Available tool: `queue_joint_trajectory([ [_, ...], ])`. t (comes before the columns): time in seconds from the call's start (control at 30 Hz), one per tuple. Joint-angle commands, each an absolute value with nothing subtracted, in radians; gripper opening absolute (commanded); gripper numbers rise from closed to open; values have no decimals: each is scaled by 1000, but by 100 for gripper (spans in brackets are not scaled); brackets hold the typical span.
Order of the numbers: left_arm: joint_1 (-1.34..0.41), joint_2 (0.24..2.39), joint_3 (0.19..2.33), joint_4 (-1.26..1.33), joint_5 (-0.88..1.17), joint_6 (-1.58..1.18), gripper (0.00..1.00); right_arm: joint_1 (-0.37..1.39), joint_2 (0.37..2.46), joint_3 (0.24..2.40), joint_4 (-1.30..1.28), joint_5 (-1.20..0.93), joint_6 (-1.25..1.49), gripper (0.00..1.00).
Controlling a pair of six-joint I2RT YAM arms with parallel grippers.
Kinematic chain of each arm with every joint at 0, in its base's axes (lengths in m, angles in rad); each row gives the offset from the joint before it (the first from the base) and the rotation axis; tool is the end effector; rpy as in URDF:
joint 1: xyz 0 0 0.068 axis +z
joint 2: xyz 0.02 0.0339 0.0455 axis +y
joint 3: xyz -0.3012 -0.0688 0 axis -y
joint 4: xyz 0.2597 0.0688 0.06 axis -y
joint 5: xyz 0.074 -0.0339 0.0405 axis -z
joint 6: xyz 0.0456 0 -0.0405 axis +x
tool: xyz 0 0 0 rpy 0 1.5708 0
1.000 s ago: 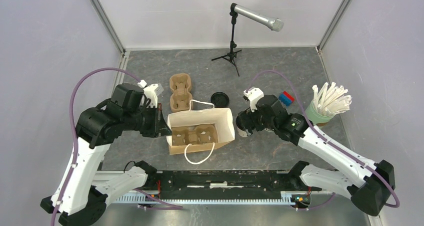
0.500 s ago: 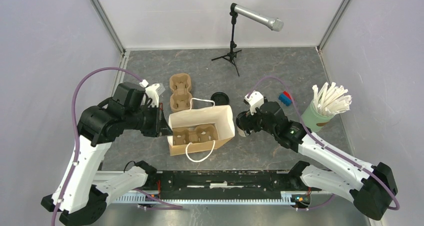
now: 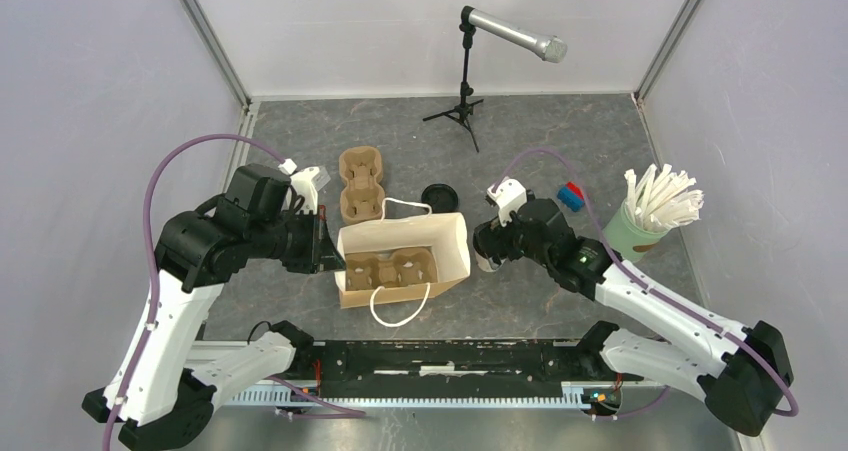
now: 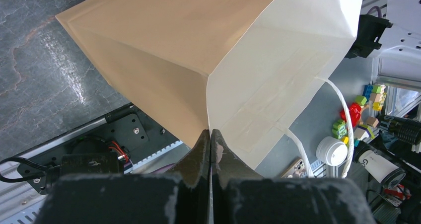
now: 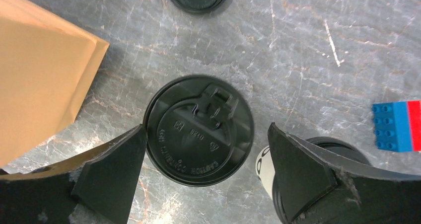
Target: Pack the takeout coffee
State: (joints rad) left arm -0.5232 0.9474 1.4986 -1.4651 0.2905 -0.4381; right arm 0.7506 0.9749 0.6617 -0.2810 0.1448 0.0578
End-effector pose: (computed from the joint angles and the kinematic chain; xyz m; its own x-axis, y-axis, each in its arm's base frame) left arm 0.0852 -0.0642 0.4520 -0.8885 0.0433 -0.4568 0.2797 0.8403 -0.4645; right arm 0.1619 0.1420 0.2732 -0.4427 -0.3347 -0.8319 -0.5629 0.8259 -0.0328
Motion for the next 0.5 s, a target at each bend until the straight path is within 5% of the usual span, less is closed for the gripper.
queue_joint_trajectory([
  [0.0,-518,948,1524,-1451,310,-425,2,747,998,789,-341,183,58,98],
  [0.47,-519,959,1539,-1451,316,-429,2,738,1115,847,-416,150,80,98],
])
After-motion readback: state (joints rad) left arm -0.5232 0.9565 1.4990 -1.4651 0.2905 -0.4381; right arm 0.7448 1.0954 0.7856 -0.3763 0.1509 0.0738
